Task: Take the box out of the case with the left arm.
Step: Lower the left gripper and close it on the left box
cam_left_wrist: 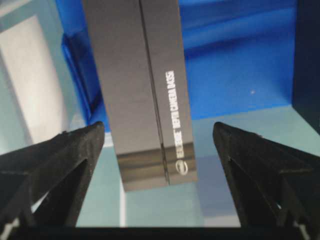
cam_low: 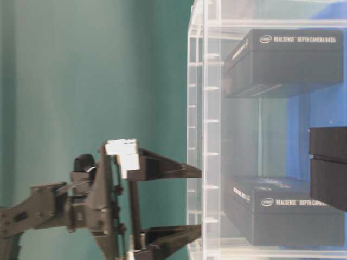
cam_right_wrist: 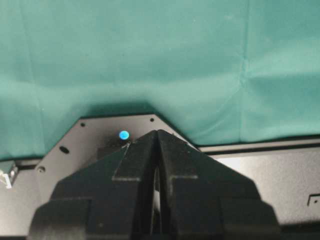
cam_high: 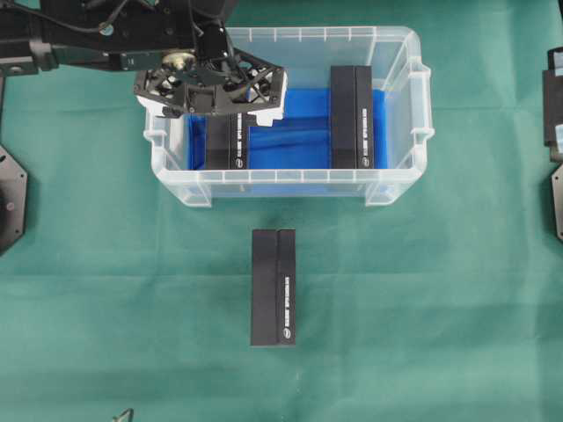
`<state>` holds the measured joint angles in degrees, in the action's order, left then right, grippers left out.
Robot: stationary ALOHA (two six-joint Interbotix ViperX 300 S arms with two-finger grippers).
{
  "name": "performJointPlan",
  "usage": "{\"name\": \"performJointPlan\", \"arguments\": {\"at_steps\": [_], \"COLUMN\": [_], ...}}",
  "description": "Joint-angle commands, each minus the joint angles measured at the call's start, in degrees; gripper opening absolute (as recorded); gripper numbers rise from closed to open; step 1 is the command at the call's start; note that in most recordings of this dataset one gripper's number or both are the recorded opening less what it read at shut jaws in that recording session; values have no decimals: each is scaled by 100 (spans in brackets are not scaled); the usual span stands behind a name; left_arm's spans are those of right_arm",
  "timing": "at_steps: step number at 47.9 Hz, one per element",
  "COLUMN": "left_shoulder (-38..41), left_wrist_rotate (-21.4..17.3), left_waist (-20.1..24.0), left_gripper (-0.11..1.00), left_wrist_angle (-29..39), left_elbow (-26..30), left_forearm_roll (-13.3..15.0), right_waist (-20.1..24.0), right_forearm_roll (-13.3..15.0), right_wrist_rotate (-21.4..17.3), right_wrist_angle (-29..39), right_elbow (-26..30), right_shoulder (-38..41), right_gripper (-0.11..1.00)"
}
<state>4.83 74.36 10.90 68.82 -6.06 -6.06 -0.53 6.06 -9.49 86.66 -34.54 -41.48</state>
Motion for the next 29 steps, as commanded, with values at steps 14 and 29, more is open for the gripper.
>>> {"name": "performJointPlan", "arguments": {"at_steps": [14, 29], "left_shoulder": [202, 334], "left_wrist_rotate": [18, 18], "left_waist": [70, 132], "left_gripper": [86, 86], "left_wrist_angle": [-554, -765], "left_elbow": [-290, -413], "left_forearm_roll": [-132, -281], "right_waist": [-9, -9], "right_forearm_roll": [0, 0], "right_wrist_rotate": [-9, -9], "right_wrist_angle": [-18, -18], "right_elbow": [53, 53], "right_shoulder": [0, 0], "right_gripper": [2, 2]}}
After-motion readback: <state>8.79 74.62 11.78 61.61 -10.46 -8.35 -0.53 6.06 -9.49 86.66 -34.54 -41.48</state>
